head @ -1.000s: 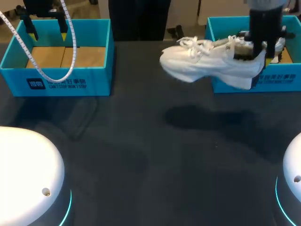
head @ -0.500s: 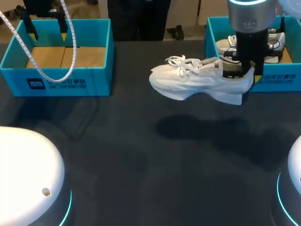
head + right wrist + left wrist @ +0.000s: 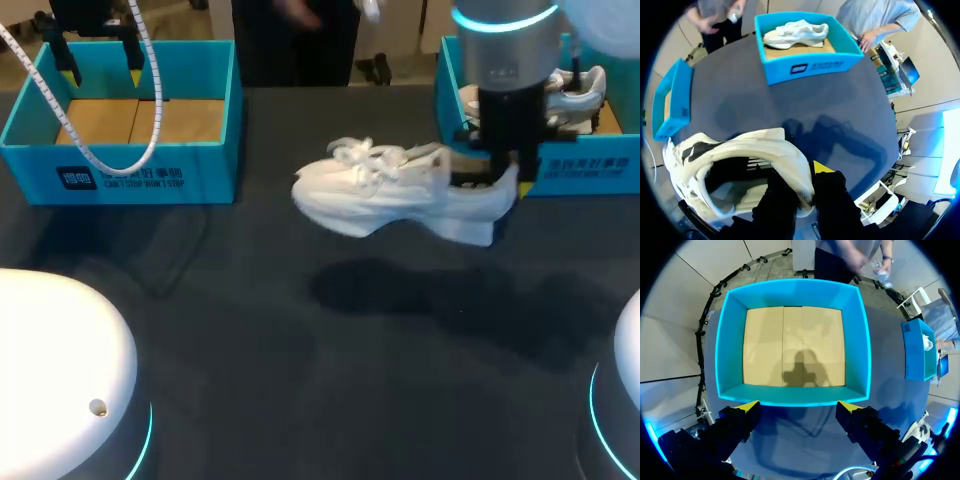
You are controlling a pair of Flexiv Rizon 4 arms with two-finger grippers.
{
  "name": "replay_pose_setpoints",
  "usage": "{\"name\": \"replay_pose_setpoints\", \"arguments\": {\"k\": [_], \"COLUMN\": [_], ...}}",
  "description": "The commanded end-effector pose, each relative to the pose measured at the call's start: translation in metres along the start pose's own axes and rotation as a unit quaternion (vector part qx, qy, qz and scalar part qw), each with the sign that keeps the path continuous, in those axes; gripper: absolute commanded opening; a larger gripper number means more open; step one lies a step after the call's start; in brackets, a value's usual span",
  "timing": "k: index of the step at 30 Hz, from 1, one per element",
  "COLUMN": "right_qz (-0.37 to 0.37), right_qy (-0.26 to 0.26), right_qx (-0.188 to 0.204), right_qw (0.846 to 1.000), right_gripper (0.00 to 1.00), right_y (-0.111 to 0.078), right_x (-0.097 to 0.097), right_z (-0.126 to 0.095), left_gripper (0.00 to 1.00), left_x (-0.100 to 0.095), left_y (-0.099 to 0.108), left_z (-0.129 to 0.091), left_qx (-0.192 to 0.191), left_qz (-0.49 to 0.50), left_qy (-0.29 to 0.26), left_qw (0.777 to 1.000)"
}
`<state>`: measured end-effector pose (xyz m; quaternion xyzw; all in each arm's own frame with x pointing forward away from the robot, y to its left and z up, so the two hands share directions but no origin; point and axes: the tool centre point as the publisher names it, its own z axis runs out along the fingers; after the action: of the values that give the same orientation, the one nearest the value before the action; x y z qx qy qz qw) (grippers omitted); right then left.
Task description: Take the shoe out of the shoebox, open the shoe tongue, remove and reinsert the insole, then place the shoe into the shoebox
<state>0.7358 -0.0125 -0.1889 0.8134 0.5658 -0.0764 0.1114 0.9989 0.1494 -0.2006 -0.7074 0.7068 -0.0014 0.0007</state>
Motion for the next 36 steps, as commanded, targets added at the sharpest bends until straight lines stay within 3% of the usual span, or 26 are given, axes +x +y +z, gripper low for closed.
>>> {"name": "replay_pose_setpoints", "arguments": {"k": [1,23,36], "right_qz": [0.003,-0.05,-0.04], "right_qy": [-0.018,-0.006,-0.012], "right_qx": [-0.006,-0.005,0.011], "right_qw": [1.0,0.999,0.999], "right_gripper": [0.0,0.0,0.0], "right_y": [-0.019,-0.078,-0.113], "right_x": [0.023,0.087,0.129], "right_z": [0.003,0.037,0.074], "left_gripper": [1.0,1.0,1.0], "left_x": [0.0,0.0,0.0], "left_y": [0.0,0.0,0.0], "left_z": [0.0,0.0,0.0], "left_qx": [0.0,0.0,0.0], "left_qz": [0.0,0.0,0.0], "left_qy": [0.0,0.0,0.0], "left_qw": [1.0,1.0,1.0]}}
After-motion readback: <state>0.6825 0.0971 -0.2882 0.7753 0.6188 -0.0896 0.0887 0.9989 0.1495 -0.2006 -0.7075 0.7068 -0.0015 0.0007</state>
